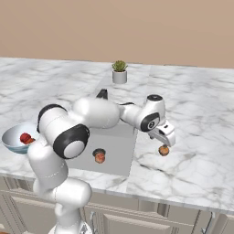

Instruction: There is a mixed pile of frozen fruits and vegetables on the counter. Locate all the frozen vegetables and place the items in a bowl on the counter. Take all the frozen fruits and defrost them in a running sink.

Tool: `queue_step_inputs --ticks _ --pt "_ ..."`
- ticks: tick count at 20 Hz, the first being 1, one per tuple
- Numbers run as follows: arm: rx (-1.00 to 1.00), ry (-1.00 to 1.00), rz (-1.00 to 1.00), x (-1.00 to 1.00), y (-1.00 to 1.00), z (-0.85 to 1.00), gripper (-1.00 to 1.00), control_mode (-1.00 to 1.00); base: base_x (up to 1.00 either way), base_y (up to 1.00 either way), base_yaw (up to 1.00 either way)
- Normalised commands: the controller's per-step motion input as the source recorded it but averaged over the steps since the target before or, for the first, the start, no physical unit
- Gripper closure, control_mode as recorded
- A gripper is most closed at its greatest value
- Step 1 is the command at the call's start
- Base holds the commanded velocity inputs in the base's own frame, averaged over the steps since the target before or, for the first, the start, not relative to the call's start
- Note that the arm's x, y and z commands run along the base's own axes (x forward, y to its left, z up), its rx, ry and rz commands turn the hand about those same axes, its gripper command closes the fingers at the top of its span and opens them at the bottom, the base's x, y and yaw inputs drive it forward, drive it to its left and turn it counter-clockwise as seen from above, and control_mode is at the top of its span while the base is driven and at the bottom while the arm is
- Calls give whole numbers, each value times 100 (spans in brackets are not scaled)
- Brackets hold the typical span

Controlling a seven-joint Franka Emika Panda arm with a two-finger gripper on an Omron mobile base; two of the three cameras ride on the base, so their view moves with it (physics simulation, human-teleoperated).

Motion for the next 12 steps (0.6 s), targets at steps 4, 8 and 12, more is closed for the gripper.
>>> queue_step_inputs --ticks 4,8,12 --pt "0 -6 1 20 -5 -38 -100 -100 0 0 0" --pt "0 -3 1 19 -15 -31 -100 -100 0 0 0" --pt "0 0 0 3 -21 -26 -100 -100 0 0 0"
